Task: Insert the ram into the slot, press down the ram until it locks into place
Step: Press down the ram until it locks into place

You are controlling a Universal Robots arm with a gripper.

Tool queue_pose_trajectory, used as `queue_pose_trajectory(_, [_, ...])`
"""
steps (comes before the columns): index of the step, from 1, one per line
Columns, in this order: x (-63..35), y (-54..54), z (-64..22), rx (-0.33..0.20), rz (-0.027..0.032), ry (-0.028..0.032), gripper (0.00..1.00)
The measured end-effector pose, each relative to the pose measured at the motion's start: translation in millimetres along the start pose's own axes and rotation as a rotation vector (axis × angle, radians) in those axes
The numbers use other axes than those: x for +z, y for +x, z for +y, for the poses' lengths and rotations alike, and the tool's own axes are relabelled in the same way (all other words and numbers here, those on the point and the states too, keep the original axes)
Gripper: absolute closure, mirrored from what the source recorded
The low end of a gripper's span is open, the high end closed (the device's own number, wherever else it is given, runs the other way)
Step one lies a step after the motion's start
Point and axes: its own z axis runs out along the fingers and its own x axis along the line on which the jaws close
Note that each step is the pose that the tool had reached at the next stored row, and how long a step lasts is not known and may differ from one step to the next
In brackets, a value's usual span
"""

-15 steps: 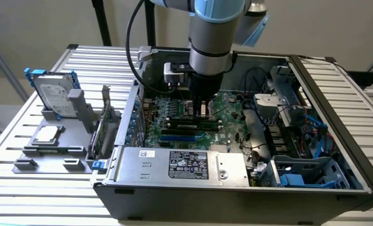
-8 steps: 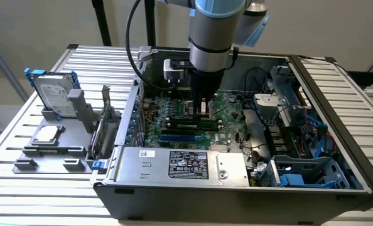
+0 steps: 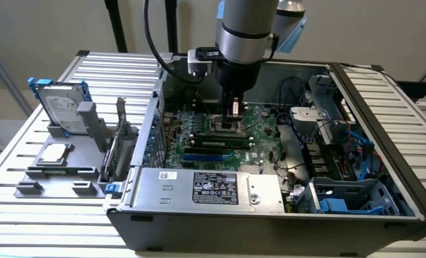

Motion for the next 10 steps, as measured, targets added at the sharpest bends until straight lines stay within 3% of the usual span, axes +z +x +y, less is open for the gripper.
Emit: queue_pose_trajectory(10, [-2.5, 0.0, 0.0, 0.000, -0.0001, -0.0001, 0.89])
